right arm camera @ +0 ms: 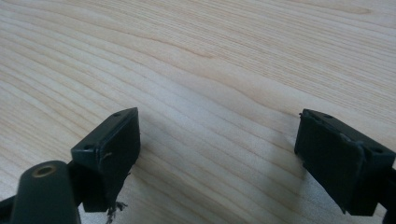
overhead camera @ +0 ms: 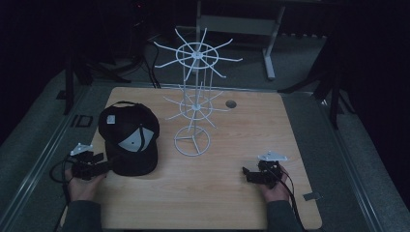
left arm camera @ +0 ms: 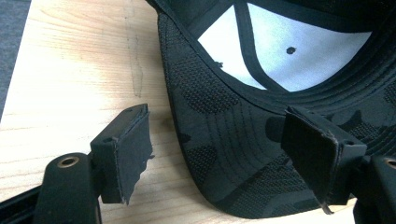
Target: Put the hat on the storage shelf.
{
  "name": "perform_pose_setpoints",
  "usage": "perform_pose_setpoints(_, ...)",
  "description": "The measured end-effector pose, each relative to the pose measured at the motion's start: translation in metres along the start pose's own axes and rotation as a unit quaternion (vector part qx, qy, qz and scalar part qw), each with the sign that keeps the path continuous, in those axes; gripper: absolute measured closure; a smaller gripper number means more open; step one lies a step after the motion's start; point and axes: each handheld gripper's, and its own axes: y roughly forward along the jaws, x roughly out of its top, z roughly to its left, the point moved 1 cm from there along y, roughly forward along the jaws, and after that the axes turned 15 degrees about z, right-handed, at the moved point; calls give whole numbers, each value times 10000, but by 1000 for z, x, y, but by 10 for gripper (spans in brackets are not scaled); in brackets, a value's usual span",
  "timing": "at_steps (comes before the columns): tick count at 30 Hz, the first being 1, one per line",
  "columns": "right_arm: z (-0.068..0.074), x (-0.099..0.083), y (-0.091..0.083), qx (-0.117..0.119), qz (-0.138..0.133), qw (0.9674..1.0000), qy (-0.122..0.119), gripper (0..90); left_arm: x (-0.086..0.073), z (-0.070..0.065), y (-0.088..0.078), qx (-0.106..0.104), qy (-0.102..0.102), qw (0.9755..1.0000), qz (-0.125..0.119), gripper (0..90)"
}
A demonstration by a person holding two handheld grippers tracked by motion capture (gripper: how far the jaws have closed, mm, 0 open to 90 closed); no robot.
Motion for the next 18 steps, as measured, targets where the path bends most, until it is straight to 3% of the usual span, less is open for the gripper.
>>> perform_pose_setpoints(11,0,0,0,0,1,10000,0,140,1,6,10,-105,-9,9998,193,246)
perform_pose_setpoints(18,0,0,0,1,1,10000,1,139,2,6,14,-320,37,9991,270,268)
